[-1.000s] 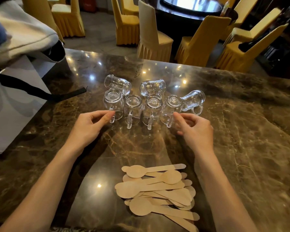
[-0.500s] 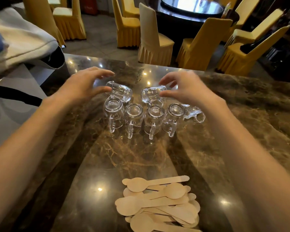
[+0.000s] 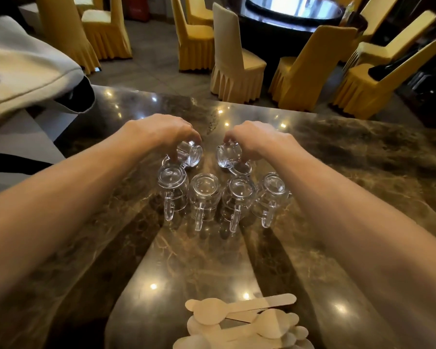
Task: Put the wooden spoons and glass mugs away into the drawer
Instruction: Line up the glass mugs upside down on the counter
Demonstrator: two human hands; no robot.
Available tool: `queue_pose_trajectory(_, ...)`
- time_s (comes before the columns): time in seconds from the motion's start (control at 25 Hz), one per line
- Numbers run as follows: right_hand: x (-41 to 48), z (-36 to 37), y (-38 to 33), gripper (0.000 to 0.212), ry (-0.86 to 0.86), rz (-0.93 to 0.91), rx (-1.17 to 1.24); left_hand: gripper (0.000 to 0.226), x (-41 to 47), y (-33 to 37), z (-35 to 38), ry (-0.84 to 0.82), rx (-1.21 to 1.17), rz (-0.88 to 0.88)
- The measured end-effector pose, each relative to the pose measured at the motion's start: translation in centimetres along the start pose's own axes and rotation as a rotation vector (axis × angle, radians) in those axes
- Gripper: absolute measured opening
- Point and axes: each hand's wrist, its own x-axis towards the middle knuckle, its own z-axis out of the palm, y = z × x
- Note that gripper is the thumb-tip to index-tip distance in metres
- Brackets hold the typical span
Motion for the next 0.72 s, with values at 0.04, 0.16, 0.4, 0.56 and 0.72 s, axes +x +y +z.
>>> queue_pose_trajectory(0.04,0.1,-0.1,0.0,0.060,-0.015,-0.005,-0.010,0.081,0.2,-0.1,0.1,-0.008,0.019,0.005)
queue_pose_trajectory(0.16,0.3,-0.2,-0.2,0.067,-0.037,-0.023,-0.044,0.079,0.6,-0.1,0.5,0.017,0.071,0.026)
queue_pose_trajectory(0.4,0.1,0.5,-0.4,0.062,-0.002,-0.030,-0.085,0.074,0.0,0.3,1.2,0.137,0.187,0.039)
queue_pose_trajectory(0.56,0.5,1.5,-0.4,0.048,0.074,-0.063,-0.162,0.072,-0.5,0.3,1.2,0.158,0.215,0.050)
queue_pose_trajectory(0.72,0.2,1.9,0.5,0.052,0.114,-0.044,-0.117,0.075,-0.9,0.1,1.6,0.162,0.261,0.036)
